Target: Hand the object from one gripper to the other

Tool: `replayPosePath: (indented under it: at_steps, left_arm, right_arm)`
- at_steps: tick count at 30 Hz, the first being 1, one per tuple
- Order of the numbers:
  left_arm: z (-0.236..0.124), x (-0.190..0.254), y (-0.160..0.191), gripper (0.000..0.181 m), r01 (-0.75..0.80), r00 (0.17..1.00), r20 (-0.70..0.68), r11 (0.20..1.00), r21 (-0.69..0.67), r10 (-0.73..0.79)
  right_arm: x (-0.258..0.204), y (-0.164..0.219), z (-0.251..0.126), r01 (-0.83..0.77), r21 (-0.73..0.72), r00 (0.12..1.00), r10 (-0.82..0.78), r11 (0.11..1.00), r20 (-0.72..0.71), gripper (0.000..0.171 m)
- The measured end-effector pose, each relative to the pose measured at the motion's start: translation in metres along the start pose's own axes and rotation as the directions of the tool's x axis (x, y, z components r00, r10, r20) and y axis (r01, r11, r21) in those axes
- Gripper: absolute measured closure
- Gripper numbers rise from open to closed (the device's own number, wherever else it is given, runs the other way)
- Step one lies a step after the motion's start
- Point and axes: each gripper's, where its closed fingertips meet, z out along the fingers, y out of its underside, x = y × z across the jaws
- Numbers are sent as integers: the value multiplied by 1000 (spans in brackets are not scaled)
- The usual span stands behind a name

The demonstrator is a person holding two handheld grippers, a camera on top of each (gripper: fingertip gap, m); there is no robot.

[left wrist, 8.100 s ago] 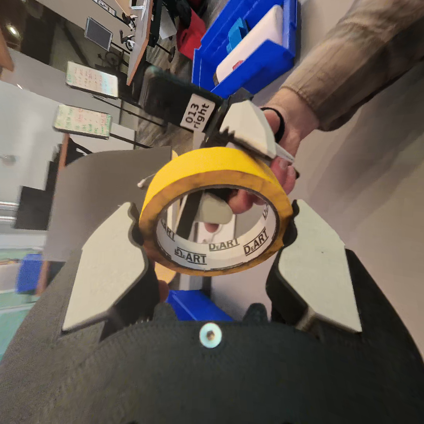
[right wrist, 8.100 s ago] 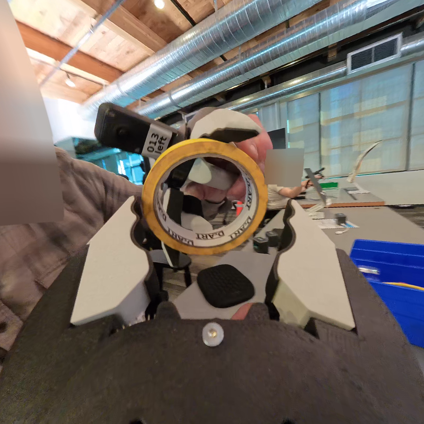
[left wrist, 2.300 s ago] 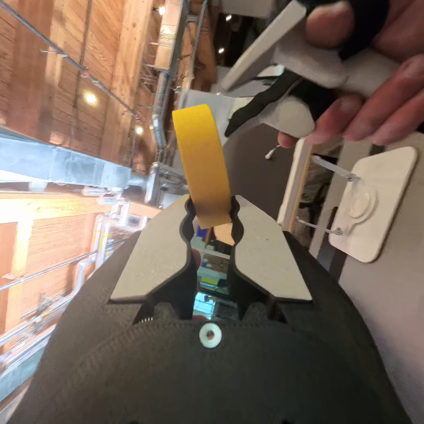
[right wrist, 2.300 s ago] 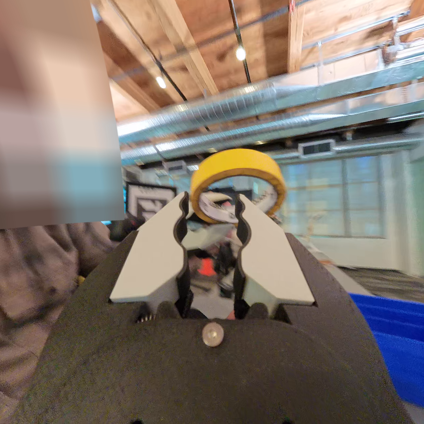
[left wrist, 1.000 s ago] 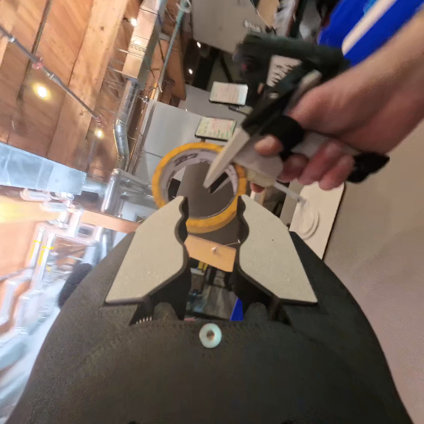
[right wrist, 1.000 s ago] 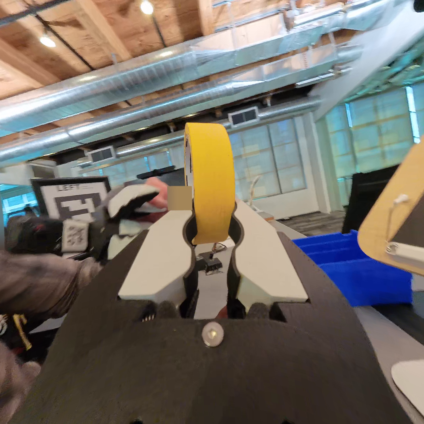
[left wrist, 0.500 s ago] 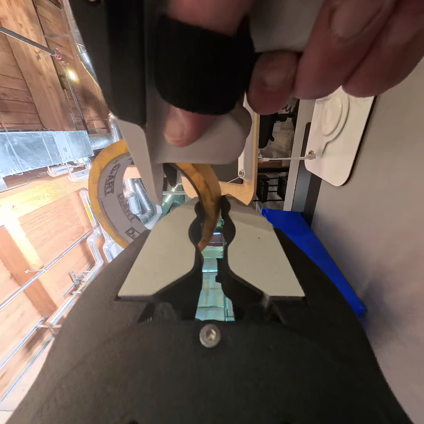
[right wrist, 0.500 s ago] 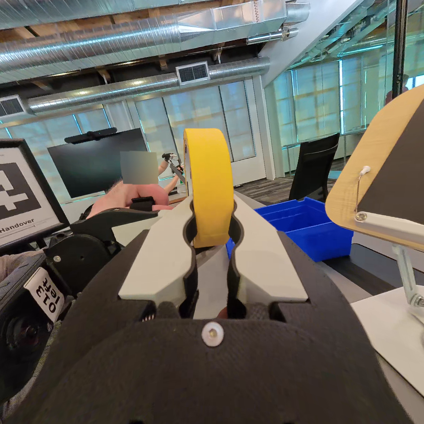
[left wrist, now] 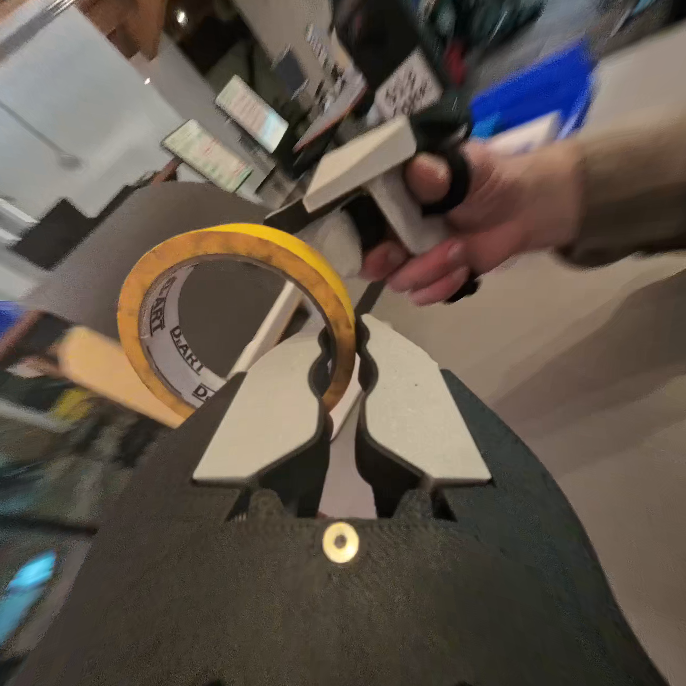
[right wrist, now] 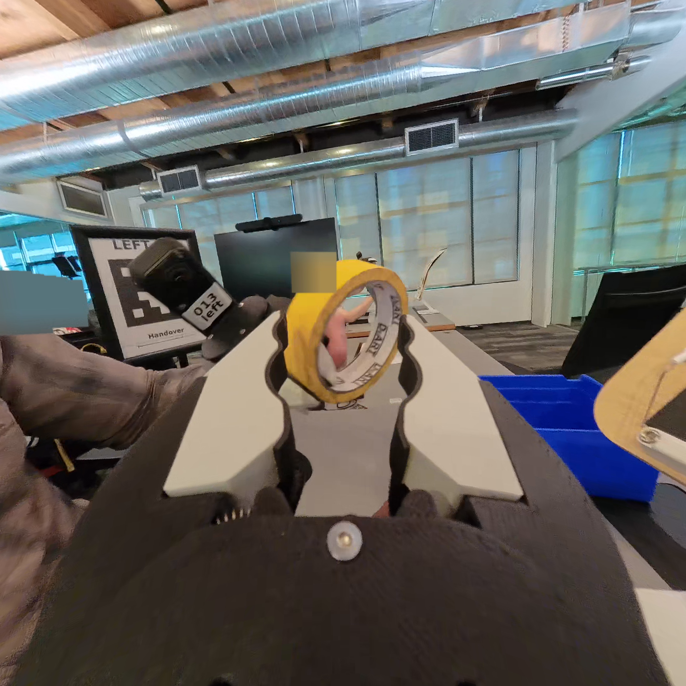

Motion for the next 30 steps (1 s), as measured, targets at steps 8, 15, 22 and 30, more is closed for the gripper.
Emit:
replayPosePath:
  at_steps: [8, 15, 22, 30]
  left_arm:
    - [-32, 18, -54, 171, 465, 854, -419, 812, 352, -308]
    - [-29, 48, -58, 171, 463, 820, -522, 809, 362, -235]
    - [-22, 47, -43, 170, 410, 860, -454, 846, 341, -233]
    - [-19, 7, -15, 130, 384, 923, -152, 882, 275, -355]
  right_arm:
    - [22, 23, -7, -84, -131, 996, 80, 988, -37, 105]
    - [4, 54, 12, -128, -221, 991, 134, 967, 11, 131]
    - [7, 50, 13, -101, -206, 995, 96, 973, -32, 162]
    - [61, 23, -15, 367, -378, 773, -505, 850, -384, 164]
